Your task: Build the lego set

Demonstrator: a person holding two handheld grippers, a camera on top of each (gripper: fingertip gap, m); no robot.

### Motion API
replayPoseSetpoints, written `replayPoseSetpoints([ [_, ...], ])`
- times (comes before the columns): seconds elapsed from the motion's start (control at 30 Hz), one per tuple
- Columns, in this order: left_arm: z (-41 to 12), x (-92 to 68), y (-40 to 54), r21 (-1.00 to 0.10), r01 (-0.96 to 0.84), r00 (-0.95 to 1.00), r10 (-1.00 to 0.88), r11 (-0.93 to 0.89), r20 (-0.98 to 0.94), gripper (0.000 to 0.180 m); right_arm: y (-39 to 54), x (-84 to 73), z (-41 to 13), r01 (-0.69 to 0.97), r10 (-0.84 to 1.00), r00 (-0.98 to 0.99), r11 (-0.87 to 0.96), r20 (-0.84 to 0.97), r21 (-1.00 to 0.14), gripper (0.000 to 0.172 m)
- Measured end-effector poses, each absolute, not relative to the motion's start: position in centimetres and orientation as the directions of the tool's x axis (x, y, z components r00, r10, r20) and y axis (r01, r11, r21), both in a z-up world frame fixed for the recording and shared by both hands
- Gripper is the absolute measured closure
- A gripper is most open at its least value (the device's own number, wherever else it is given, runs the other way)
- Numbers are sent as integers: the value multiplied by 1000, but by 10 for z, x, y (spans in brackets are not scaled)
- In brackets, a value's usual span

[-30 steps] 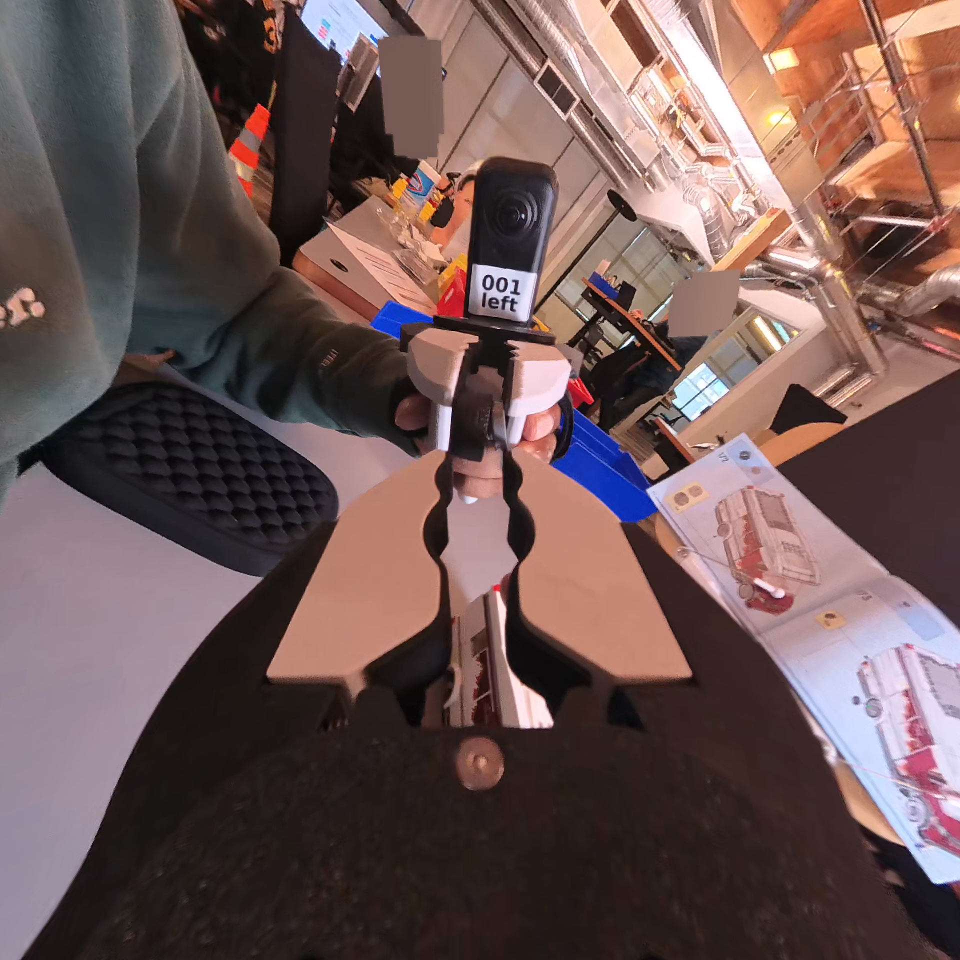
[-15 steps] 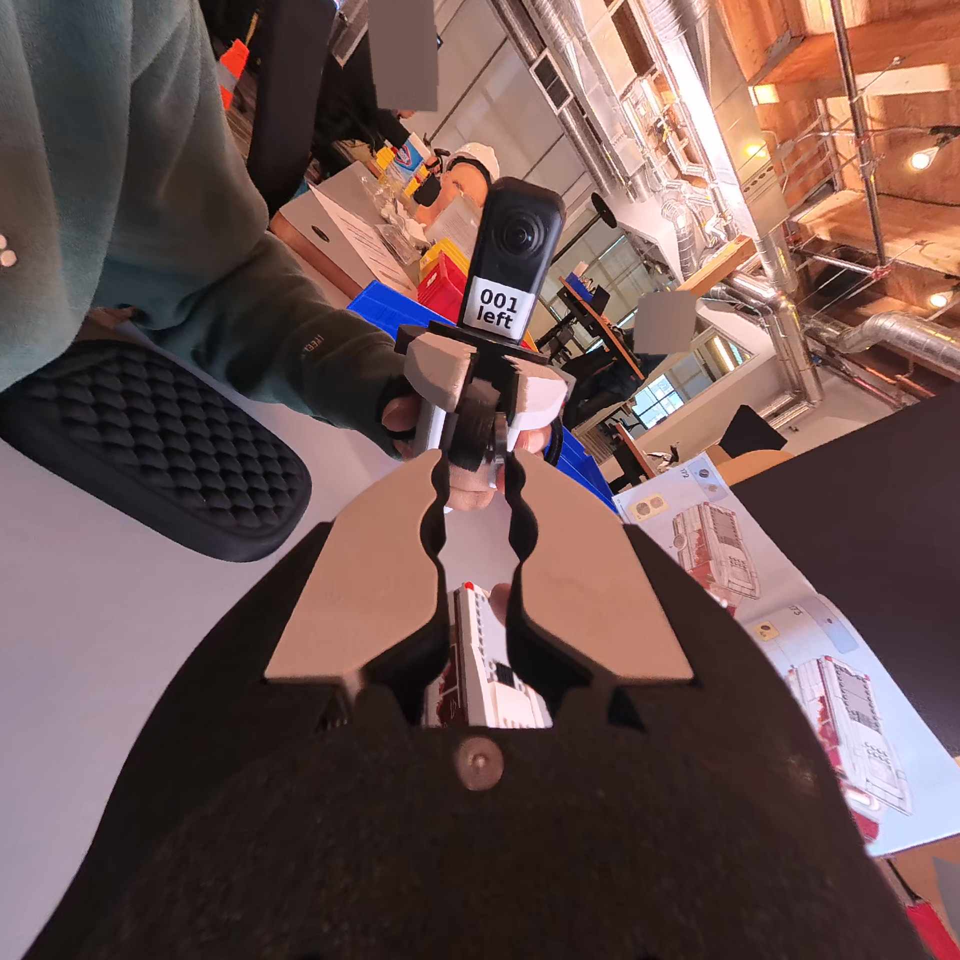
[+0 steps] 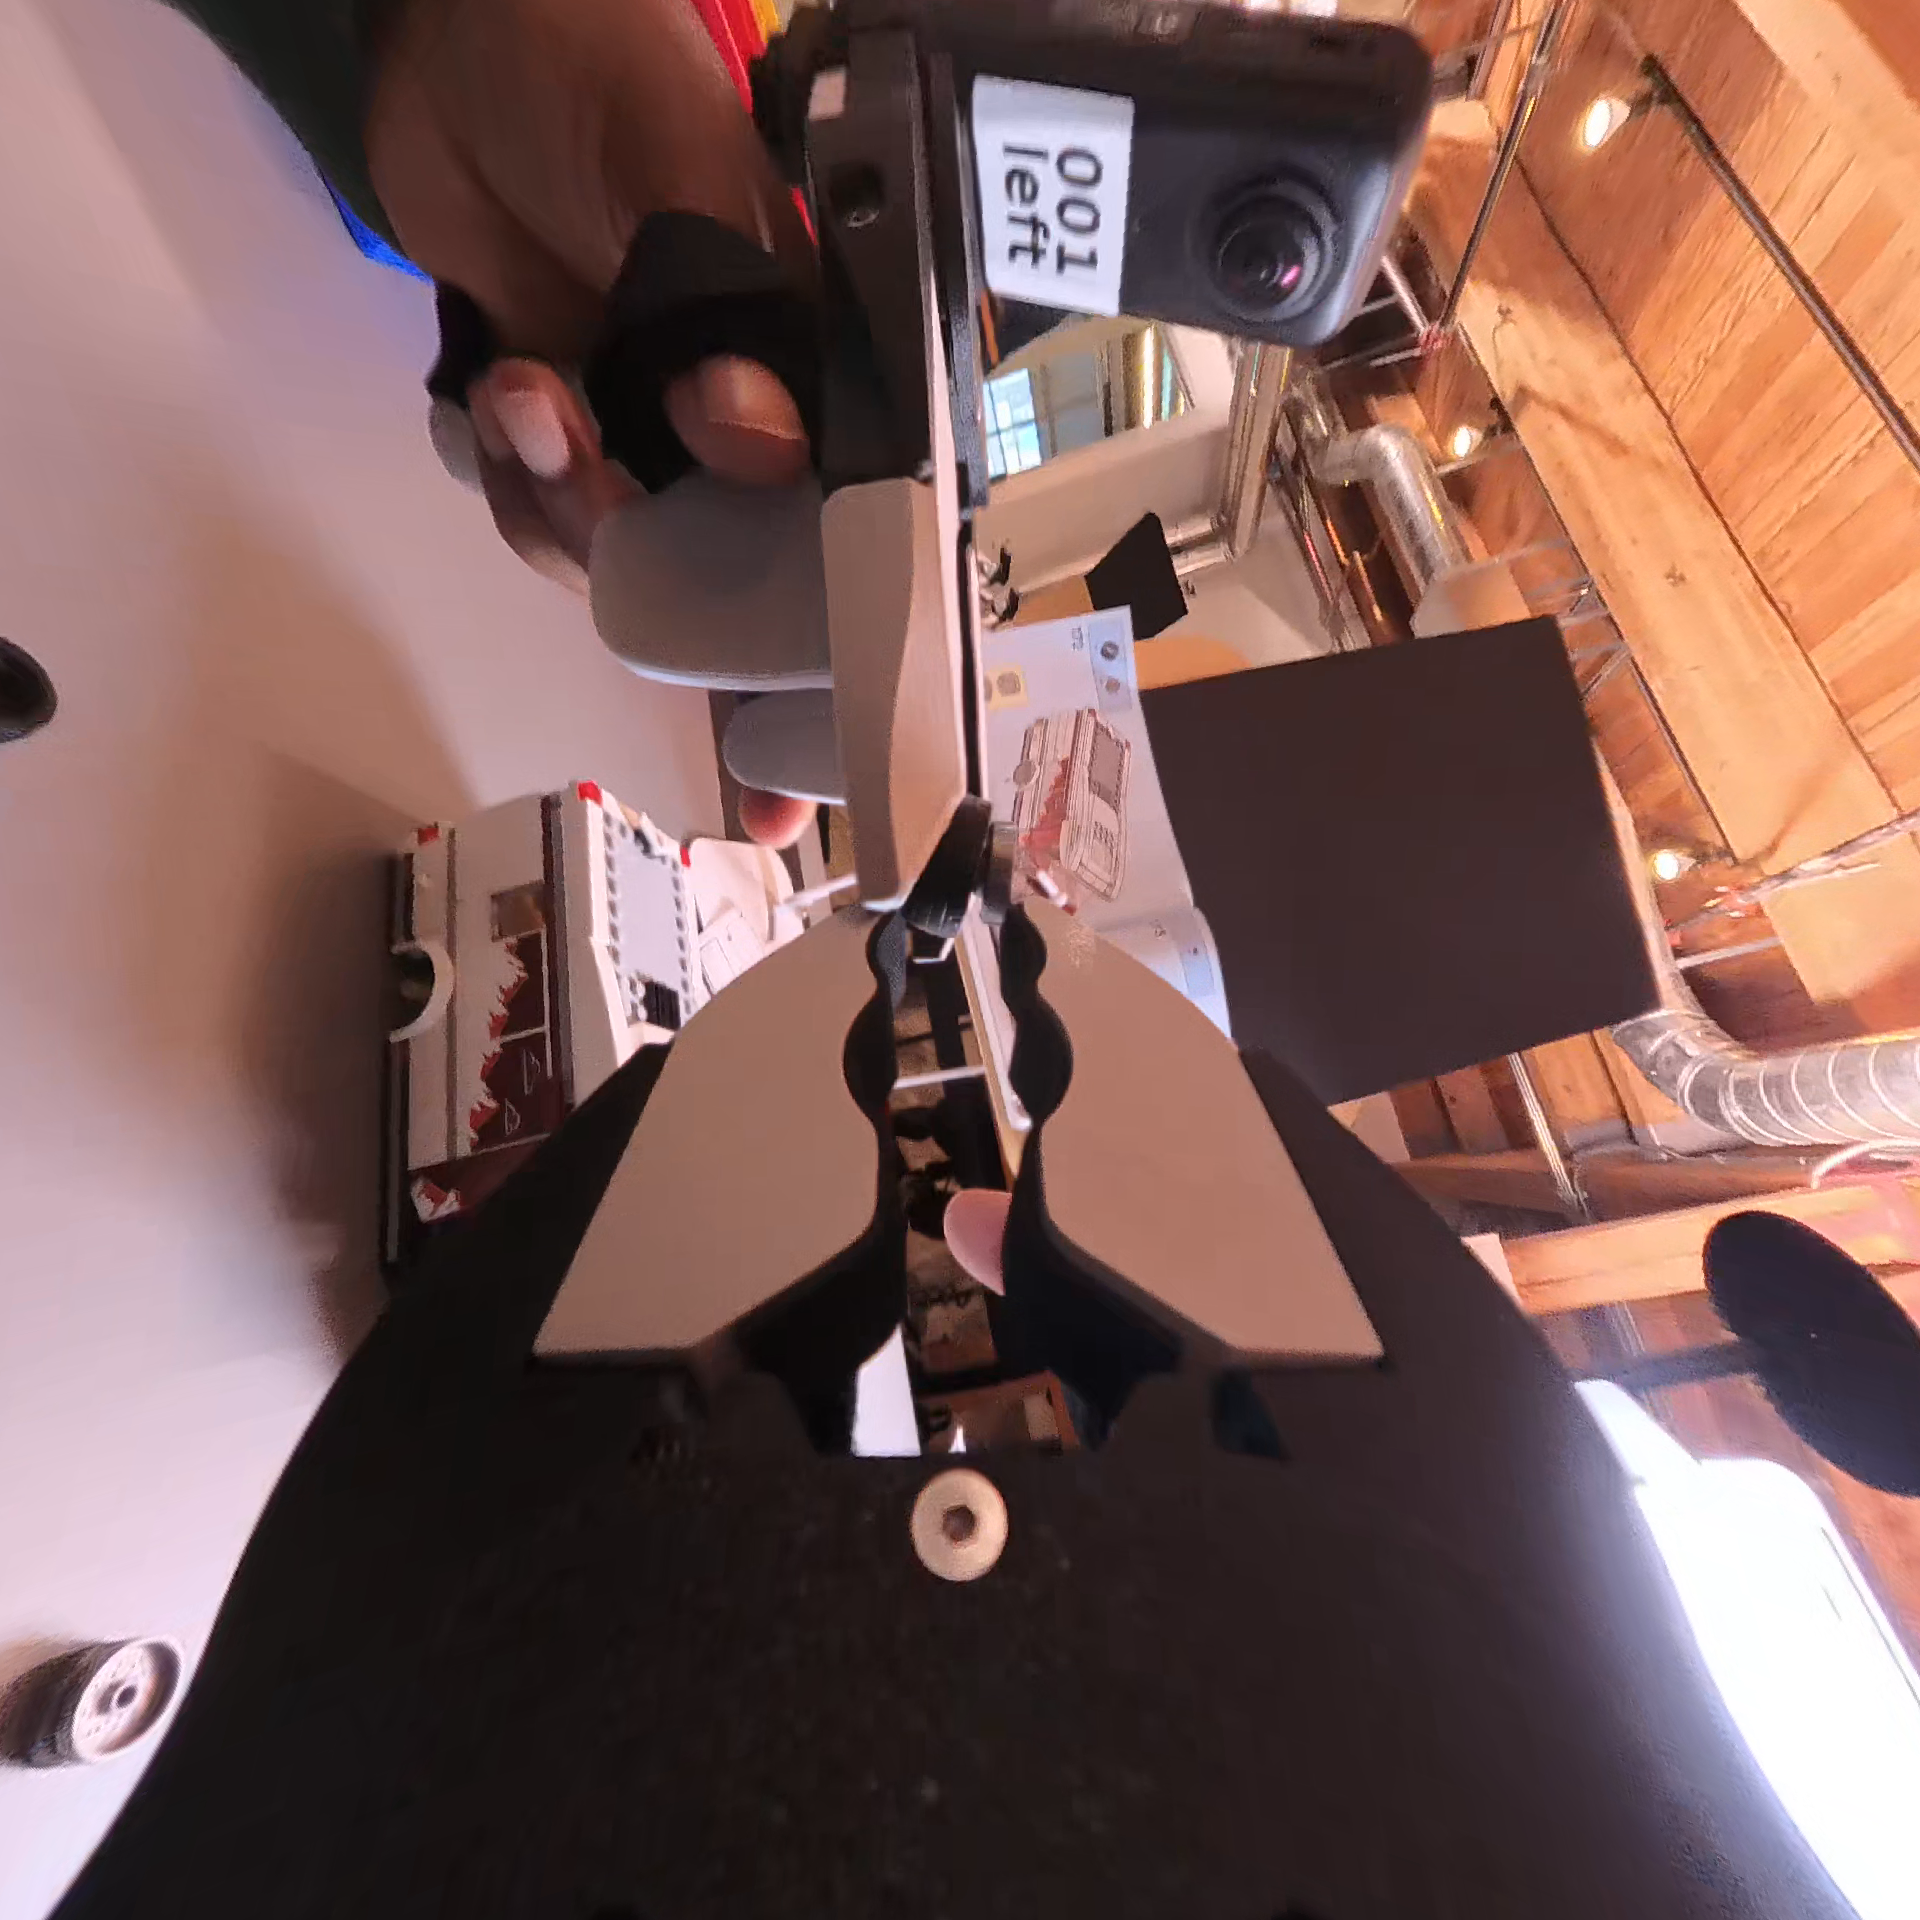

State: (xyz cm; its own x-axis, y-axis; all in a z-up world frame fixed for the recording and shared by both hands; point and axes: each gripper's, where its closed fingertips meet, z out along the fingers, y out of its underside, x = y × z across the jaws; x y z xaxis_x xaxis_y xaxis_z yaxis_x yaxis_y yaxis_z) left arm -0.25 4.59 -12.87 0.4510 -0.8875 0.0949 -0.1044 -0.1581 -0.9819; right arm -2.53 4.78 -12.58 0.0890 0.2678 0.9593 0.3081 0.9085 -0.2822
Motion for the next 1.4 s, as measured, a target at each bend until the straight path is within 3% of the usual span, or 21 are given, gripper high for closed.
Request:
replayPoseSetpoints([
  [0.17, -129, -3, 50, -979, -65, 467, -873, -191, 139, 154, 55, -23, -128, 330, 268, 92, 900, 959, -283, 155],
  [0.63, -136, 4, 45, -954, 45, 330, -897, -297, 295, 154, 50, -25, -140, 314, 349, 59, 883, 935, -349, 159],
  [1.03, -153, 4, 51, -973, -23, 362, -909, -228, 205, 153, 55, -20, -154, 287, 366, -77, 899, 928, -331, 154],
  [1.13, -164, 2, 47, -983, -40, 360, -920, -179, 153, 153, 49, -9, -169, 258, 633, -194, 770, 750, -583, 154],
  [1.23, -186, 0, 44, -986, -141, 398, -917, -88, 25, 152, 39, 9, -185, 308, 896, -306, 413, 322, -857, 152],
  [1.3, -208, 6, 42, -968, -249, 402, -914, -44, -62, 152, 39, 15, -194, 355, 954, -288, 186, 82, -916, 153],
  [1.4, -239, 22, 43, -908, -417, 369, -905, 41, -211, 152, 38, 16, -221, 492, 947, -214, -107, -239, -864, 153],
])
